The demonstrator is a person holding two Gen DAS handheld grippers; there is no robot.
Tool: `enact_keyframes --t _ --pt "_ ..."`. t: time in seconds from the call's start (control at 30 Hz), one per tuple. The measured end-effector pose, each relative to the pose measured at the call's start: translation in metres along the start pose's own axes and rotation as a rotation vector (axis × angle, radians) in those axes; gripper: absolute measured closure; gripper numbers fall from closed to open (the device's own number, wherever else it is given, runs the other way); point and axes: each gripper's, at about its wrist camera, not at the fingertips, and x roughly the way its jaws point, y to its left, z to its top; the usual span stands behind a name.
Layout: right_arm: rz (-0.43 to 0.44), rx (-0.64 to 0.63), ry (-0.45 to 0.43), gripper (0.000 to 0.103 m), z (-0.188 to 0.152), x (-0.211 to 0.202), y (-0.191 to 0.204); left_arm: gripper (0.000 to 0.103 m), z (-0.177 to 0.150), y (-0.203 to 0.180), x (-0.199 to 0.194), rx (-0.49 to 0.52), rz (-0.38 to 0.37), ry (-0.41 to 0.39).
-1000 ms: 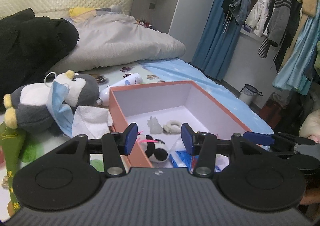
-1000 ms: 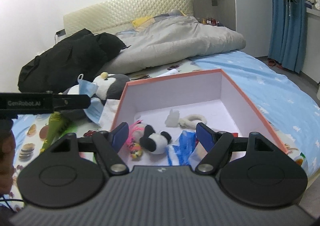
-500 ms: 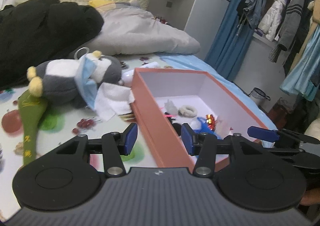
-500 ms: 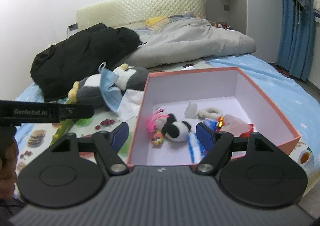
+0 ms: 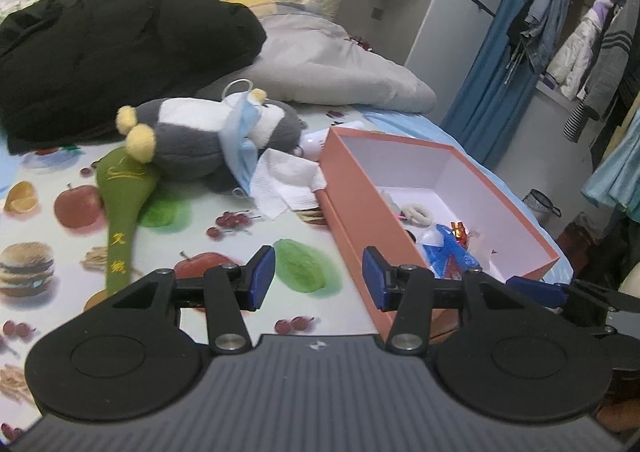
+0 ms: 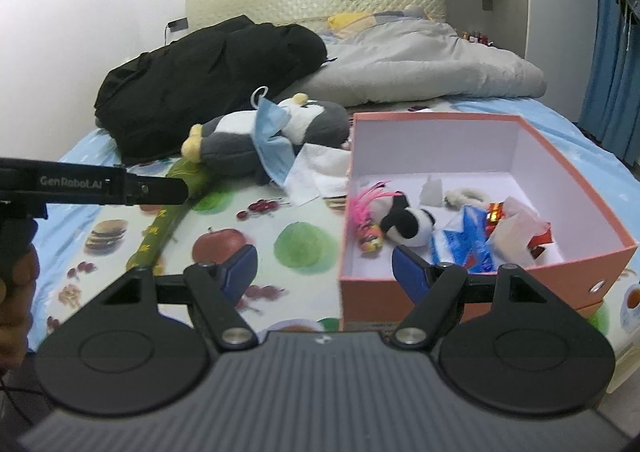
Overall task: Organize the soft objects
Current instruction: 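Withdraw both tools from the box toward the penguin plush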
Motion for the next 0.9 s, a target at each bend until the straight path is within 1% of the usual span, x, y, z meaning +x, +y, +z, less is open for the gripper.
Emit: enact_keyframes --t 0.33,0.4,0.47,0.7,0.9 --pt "0.005 0.019 0.017 0.027 -0.011 -0.003 0.032 0.048 -0.025 0.031 -0.020 -0.051 0.014 0.034" --pt "0.000 0.014 0.022 0.027 -0.013 -0.001 0.039 0.043 -0.029 0.038 -0.021 -0.061 0.019 0.037" --pt "0.000 0.005 0.029 0.027 -0.014 0.003 0.045 0.041 -0.031 0.044 -0.021 -0.071 0.019 0.036" --pt "-0.005 -0.029 0.052 0.027 -0.016 0.029 0.062 0.040 -0.031 0.070 -0.005 -0.104 0.032 0.036" --pt "-0.006 -0.087 0.039 0.027 -0.009 0.059 0.078 0.040 -0.020 0.090 0.018 -0.127 0.046 0.028"
